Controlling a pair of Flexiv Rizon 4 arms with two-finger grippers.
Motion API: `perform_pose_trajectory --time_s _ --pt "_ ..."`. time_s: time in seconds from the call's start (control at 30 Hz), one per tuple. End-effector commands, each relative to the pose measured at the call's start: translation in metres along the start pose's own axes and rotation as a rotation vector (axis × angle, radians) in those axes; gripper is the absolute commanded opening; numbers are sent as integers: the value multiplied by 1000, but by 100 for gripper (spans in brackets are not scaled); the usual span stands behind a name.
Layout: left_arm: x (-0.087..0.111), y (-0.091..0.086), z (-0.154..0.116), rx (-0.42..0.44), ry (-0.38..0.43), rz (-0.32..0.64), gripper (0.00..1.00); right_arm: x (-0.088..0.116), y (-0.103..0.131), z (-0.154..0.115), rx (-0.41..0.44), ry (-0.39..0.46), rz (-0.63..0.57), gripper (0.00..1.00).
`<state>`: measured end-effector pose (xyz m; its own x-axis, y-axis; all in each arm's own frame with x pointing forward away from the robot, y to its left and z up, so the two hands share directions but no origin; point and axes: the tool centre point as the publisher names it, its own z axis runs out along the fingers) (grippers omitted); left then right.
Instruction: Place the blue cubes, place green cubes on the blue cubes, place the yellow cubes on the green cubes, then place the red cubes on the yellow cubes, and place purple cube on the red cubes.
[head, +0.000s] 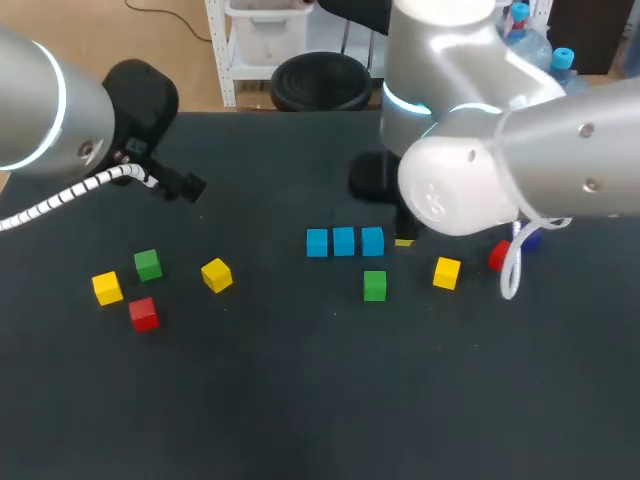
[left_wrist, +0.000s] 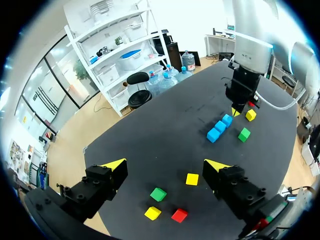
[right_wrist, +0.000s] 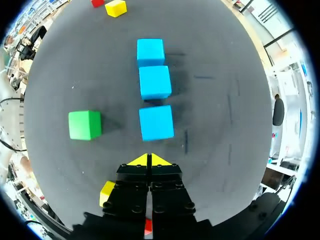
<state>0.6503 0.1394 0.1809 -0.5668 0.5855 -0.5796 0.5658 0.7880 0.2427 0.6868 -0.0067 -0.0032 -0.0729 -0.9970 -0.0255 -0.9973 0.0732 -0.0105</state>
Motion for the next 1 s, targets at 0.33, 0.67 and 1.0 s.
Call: perform_pose_trajectory --time_s 0.33,0.67,1.0 --pt "0 1 1 4 0 1 100 -10 -6 9 -3 11 -27 0" --pt "0 1 1 4 0 1 100 -11 -8 12 -2 9 -32 0" --pt "0 1 1 4 0 1 100 -14 -9 12 0 2 -33 0"
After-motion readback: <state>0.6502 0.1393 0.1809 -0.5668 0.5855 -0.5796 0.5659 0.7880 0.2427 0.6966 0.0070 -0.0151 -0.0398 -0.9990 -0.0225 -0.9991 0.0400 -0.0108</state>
